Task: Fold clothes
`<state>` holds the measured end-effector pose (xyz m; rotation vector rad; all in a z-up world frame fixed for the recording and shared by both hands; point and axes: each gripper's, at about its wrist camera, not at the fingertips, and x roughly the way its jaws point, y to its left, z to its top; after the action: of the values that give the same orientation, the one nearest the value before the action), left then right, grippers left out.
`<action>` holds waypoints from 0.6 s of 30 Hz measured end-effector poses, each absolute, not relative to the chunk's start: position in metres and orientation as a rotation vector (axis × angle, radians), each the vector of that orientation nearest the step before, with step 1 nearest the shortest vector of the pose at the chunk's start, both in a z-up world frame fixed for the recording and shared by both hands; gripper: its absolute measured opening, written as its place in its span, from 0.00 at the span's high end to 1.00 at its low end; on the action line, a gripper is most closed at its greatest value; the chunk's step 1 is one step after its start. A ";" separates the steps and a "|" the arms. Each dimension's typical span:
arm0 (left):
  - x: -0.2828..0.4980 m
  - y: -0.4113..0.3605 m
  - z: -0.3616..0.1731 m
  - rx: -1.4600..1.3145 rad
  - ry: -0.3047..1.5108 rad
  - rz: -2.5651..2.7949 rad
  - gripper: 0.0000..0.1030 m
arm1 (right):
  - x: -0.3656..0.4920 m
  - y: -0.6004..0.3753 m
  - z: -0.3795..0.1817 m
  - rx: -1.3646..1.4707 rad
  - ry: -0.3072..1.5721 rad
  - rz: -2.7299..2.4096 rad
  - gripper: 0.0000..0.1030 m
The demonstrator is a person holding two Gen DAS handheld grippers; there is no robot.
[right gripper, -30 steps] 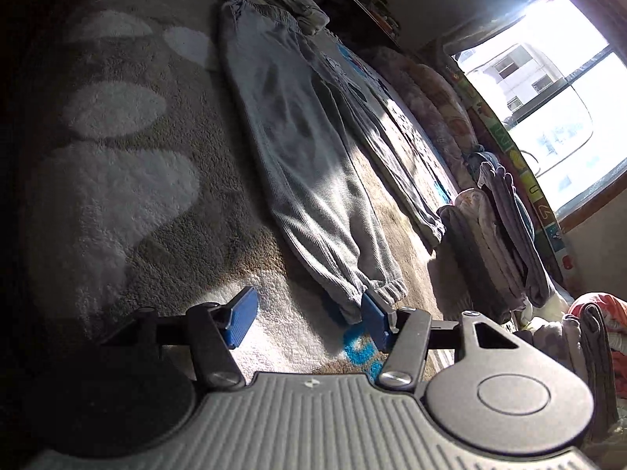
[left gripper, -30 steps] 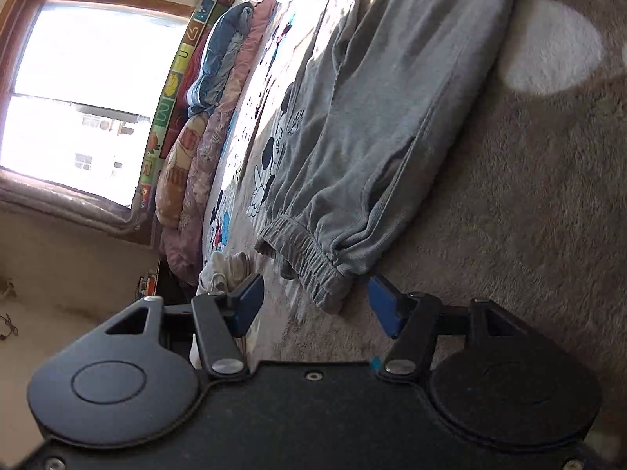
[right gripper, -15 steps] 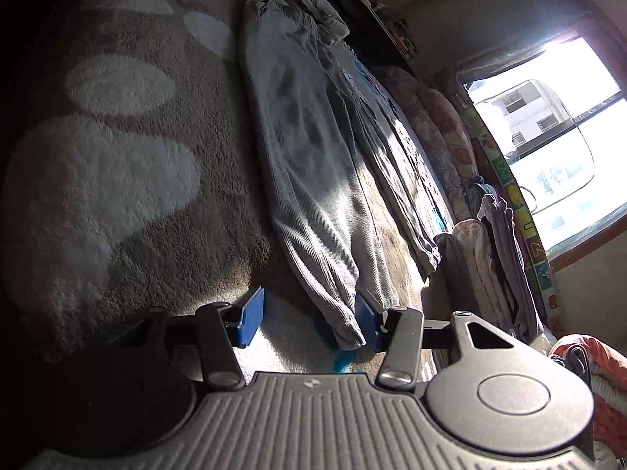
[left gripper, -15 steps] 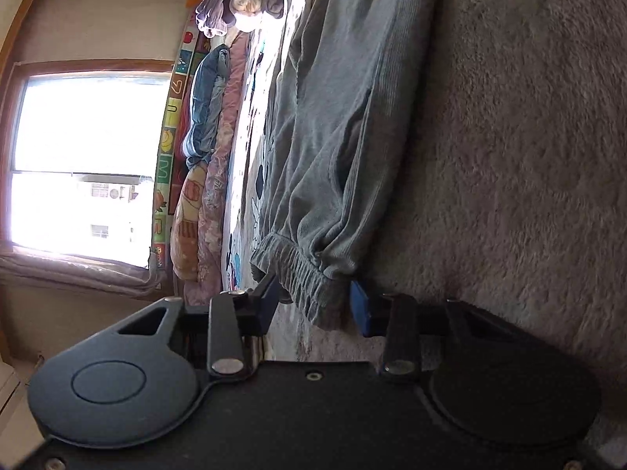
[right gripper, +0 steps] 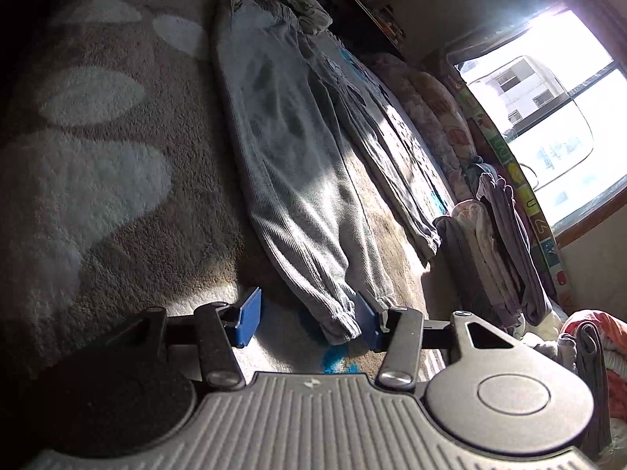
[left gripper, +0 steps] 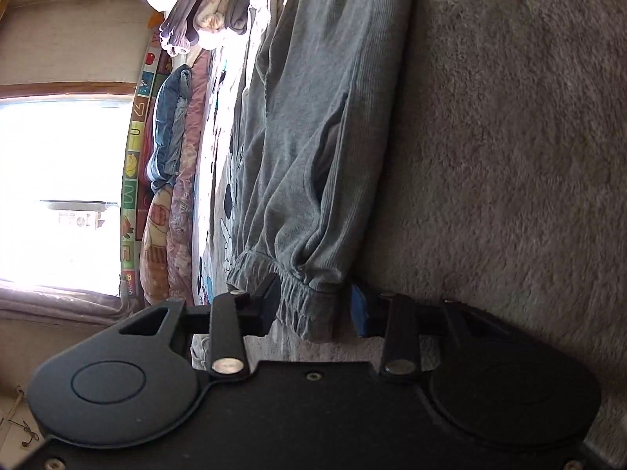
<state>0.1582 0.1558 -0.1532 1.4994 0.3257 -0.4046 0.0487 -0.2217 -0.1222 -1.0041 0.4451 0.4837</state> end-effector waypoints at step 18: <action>0.161 0.157 -0.087 0.959 0.374 -0.250 0.86 | 0.094 -0.263 -0.056 -0.553 0.532 0.433 0.94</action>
<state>0.1612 0.1567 -0.0871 0.9591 0.3741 -0.2501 0.0940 -0.2635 -0.0564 -0.5535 0.5317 0.4331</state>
